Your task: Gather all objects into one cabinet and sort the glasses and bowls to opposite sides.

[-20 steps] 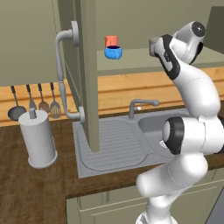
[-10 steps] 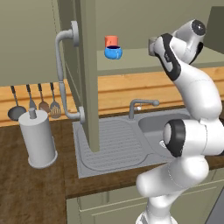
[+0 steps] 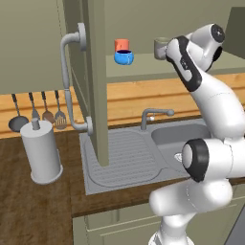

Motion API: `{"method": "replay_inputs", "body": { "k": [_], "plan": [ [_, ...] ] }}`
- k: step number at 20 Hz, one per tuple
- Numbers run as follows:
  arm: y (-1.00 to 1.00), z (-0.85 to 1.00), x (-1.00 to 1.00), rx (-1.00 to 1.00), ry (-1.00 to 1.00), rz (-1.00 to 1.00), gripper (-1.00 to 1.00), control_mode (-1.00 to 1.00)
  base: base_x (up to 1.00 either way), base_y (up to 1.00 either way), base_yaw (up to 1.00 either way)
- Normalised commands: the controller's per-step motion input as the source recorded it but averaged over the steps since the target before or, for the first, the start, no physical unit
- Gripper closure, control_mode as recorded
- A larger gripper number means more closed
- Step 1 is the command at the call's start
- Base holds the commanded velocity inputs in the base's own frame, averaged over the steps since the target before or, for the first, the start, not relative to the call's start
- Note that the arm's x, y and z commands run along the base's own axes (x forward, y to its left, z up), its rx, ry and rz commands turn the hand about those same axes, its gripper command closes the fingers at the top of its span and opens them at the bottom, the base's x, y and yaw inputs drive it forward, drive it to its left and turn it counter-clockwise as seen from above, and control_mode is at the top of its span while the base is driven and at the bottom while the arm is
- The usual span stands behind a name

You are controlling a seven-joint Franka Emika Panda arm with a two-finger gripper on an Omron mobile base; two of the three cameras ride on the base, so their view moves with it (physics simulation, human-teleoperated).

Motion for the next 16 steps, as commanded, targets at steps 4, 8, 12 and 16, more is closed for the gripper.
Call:
{"method": "replay_inputs", "body": {
  "k": [4,8,12,16],
  "plan": [
    [0.47,0.0,-0.24,0.0,-0.09,0.15,1.0,-1.0,0.0,0.0,0.0],
    [0.44,0.0,-0.15,0.0,-0.04,0.12,1.0,-1.0,0.0,0.0,0.0],
    [0.06,0.0,-0.01,-0.02,0.0,0.02,1.0,-1.0,0.0,0.0,0.0],
    [0.0,0.0,0.02,-0.03,0.04,0.0,1.0,-1.0,0.0,0.0,0.0]
  ]
}}
